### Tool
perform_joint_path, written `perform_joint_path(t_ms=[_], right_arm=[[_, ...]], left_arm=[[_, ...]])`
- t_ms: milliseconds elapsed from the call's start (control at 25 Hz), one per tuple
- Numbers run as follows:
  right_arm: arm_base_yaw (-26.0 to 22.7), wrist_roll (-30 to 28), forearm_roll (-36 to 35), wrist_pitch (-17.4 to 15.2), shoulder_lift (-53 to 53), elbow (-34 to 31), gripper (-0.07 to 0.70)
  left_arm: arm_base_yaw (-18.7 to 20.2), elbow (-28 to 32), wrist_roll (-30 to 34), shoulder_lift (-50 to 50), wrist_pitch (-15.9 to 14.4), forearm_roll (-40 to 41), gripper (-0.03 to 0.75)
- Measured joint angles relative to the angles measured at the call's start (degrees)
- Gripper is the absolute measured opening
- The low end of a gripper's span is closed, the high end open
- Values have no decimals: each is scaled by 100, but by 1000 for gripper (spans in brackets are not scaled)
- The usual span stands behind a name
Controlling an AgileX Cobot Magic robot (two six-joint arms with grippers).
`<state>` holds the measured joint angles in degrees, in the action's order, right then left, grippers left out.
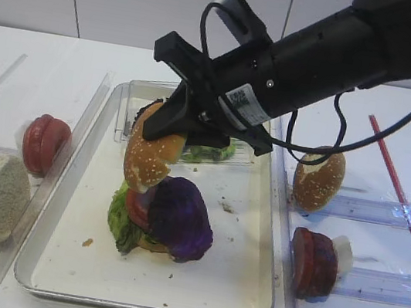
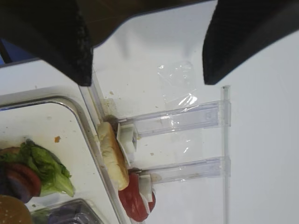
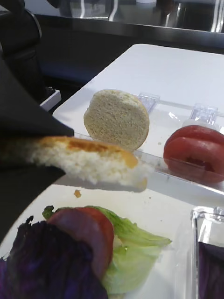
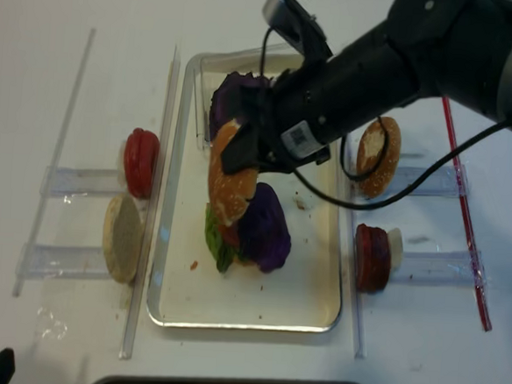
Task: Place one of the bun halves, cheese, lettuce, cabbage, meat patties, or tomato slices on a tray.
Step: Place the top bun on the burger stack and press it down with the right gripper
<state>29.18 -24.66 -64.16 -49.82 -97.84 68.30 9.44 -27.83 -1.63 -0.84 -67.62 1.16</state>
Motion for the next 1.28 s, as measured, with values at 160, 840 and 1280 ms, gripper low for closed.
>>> perform_joint_path(t_ms=[160, 840, 1280], right_arm=[[-22, -74, -129, 24, -47, -23, 120], [-78, -124, -120, 51, -539, -26, 120], [-210, -87, 160, -7, -539, -26, 215]], left_arm=[[0, 0, 0, 0, 0, 0, 472], [0, 0, 0, 0, 0, 0, 471], [0, 0, 0, 0, 0, 0, 471]])
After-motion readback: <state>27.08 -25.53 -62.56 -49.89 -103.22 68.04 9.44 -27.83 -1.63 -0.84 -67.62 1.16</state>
